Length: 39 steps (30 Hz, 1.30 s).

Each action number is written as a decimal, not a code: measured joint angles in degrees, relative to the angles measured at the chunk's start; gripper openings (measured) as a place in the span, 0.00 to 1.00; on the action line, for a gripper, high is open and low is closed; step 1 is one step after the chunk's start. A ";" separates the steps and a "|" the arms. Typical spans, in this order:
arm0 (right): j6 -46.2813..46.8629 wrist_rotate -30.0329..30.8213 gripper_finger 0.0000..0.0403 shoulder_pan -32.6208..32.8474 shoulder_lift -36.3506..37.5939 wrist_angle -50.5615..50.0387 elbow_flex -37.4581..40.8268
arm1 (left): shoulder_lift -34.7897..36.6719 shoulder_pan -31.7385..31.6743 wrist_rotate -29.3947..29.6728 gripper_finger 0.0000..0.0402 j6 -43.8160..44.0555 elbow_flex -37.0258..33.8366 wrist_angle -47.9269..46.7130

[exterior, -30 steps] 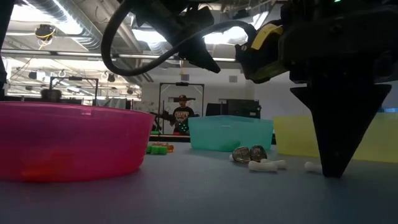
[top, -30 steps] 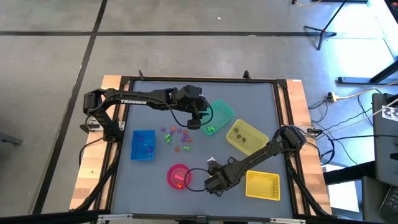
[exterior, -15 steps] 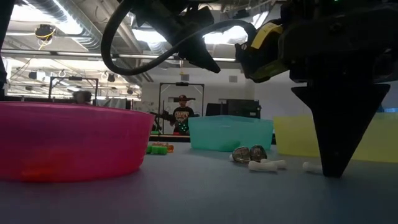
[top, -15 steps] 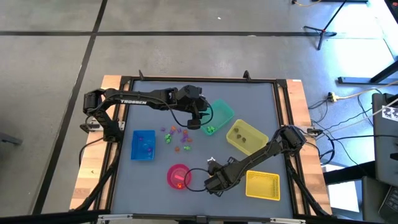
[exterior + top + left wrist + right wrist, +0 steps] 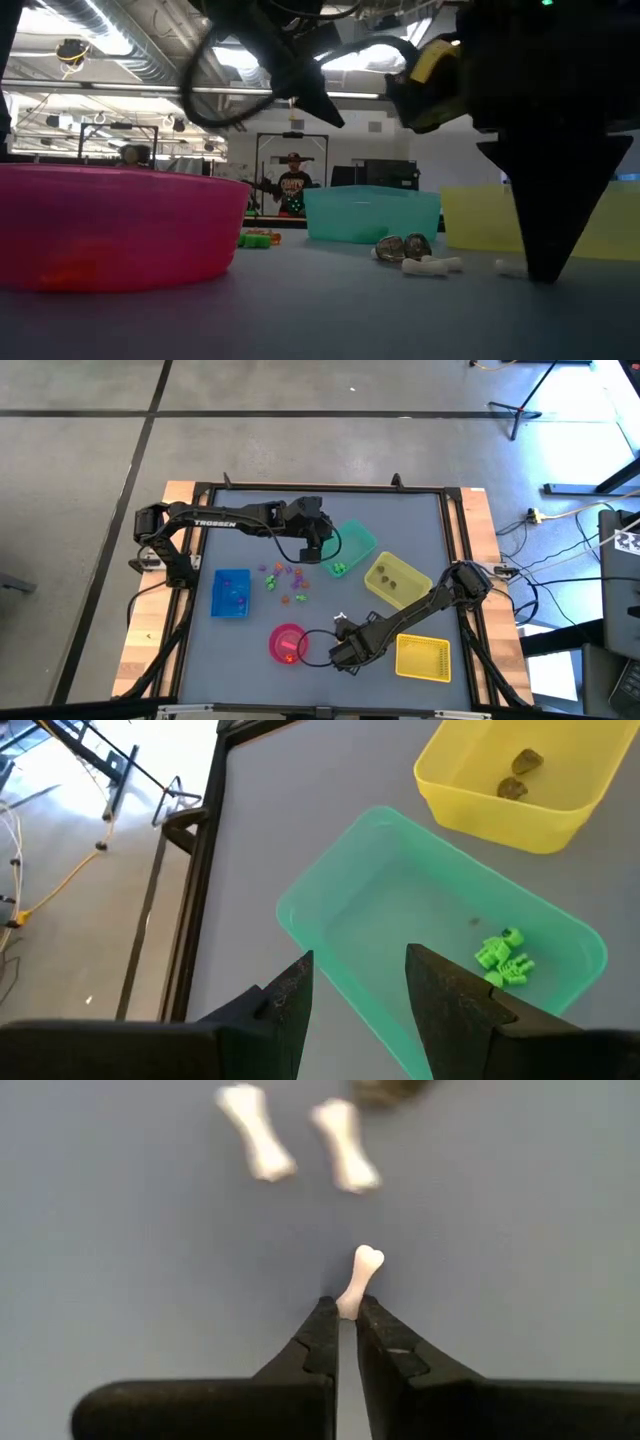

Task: Sort Halloween decoration
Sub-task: Put the white bone toy into the yellow bin

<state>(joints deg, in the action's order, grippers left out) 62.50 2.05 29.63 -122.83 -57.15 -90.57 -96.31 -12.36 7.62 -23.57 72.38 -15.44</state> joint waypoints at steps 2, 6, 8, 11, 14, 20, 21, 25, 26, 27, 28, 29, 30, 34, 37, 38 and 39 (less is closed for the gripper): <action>-0.17 0.86 0.05 0.00 0.80 -1.54 0.29 | 0.01 0.17 0.00 0.36 0.00 0.00 -0.60; -0.85 1.91 0.05 -0.02 3.50 -3.45 0.14 | 0.00 0.59 0.00 0.36 0.00 -0.02 -1.27; -1.85 1.80 0.05 -0.02 4.41 -4.97 0.12 | 0.00 0.92 -0.02 0.36 0.00 0.00 -1.70; -3.84 1.73 0.05 -0.02 5.56 -6.59 0.12 | 0.00 1.31 0.00 0.36 0.48 -0.01 -1.83; -5.80 1.35 0.05 0.00 7.41 -8.23 0.03 | 0.02 1.88 0.00 0.36 0.76 0.00 -1.79; -7.50 1.03 0.05 1.90 10.81 -13.50 0.00 | 0.01 3.35 -1.43 0.36 0.93 -0.01 -1.75; -7.47 1.39 0.05 2.61 11.30 -14.73 -0.02 | 0.02 3.63 -1.68 0.36 0.96 -0.01 -1.75; -7.19 1.61 0.05 6.04 12.38 -18.22 -0.04 | 0.02 4.75 -2.73 0.36 1.07 0.00 -1.68; -6.63 1.82 0.05 7.05 12.55 -19.16 -0.04 | 0.02 5.11 -2.73 0.36 1.11 0.00 -1.68; -5.46 1.87 0.05 8.11 12.64 -19.91 -0.04 | 0.01 5.43 -2.78 0.36 1.11 -0.01 -1.70; -3.92 1.88 0.05 9.27 12.70 -20.86 -0.06 | 0.00 5.79 -2.78 0.36 1.11 0.00 -1.66; -2.06 1.86 0.05 10.45 12.70 -21.94 -0.06 | 0.02 6.21 -2.80 0.36 1.11 0.00 -1.68; -0.08 1.85 0.05 11.71 12.70 -22.77 -0.06 | 0.02 6.60 -2.79 0.36 1.11 -0.01 -1.68; 8.35 2.35 0.05 16.64 12.70 -24.53 -0.06 | 0.02 8.16 -2.82 0.36 1.11 -0.01 -1.64; 12.04 3.95 0.05 19.91 12.67 -24.41 -0.06 | 0.02 9.16 -2.82 0.36 1.11 0.00 -1.64; 12.85 4.35 0.05 20.72 12.52 -24.30 -0.06 | 0.02 9.46 -2.82 0.36 1.11 0.00 -1.64; 13.60 4.41 0.05 21.40 12.48 -24.32 -0.08 | 0.02 9.75 -2.82 0.36 1.11 -0.02 -1.64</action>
<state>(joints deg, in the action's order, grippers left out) 76.10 6.46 51.03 -110.35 -81.47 -90.65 -96.29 -2.61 4.80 -22.46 72.36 -17.08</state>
